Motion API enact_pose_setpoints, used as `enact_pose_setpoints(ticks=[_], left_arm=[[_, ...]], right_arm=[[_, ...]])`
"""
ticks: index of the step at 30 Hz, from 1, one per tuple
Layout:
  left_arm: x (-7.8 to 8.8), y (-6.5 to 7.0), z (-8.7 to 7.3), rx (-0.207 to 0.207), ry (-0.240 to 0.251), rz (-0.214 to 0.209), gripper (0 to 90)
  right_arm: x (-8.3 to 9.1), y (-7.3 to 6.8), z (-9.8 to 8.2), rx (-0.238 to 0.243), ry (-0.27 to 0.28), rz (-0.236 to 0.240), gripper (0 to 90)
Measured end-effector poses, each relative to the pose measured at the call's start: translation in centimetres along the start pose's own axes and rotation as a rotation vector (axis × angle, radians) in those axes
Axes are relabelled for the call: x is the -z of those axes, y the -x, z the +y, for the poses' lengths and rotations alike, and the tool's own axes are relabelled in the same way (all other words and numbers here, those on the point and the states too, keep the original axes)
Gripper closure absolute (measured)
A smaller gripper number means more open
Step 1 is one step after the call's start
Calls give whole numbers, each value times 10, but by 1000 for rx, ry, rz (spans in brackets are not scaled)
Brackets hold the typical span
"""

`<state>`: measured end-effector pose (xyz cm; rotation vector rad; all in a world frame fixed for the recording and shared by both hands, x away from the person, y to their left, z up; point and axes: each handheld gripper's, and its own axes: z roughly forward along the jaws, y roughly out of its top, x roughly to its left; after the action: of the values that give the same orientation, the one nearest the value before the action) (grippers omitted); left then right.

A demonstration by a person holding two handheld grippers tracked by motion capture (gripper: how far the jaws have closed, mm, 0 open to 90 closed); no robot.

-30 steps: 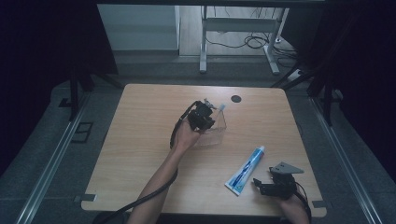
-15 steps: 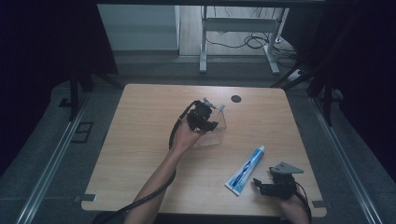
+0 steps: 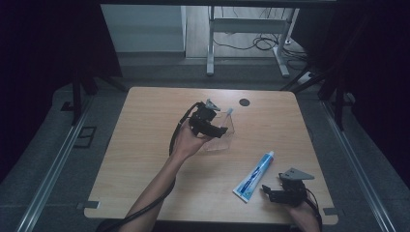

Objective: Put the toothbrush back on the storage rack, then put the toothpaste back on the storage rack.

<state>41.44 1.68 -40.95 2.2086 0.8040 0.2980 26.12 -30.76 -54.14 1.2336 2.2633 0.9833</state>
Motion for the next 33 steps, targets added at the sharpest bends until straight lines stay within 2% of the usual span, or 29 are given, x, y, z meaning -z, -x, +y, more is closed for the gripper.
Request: enact_pose_setpoints(ticks=[4,11,21,28,33], left_arm=[[10,2,-4,2,6,-7,212],[24,2,-17,6,12,-4,199],[45,5,-39,6,15,15,168],[54,11,-54,0,26,26,153],[61,14,-71,7,33,37,151]], right_arm=[[0,0,0,4,-3,6,138],[0,0,0,4,-4,7,138],[-1,-1,0,11,-9,7,113],[-3,-5,2,6,-30,4,33],[-3,-6,3,-1,-54,-1,31]])
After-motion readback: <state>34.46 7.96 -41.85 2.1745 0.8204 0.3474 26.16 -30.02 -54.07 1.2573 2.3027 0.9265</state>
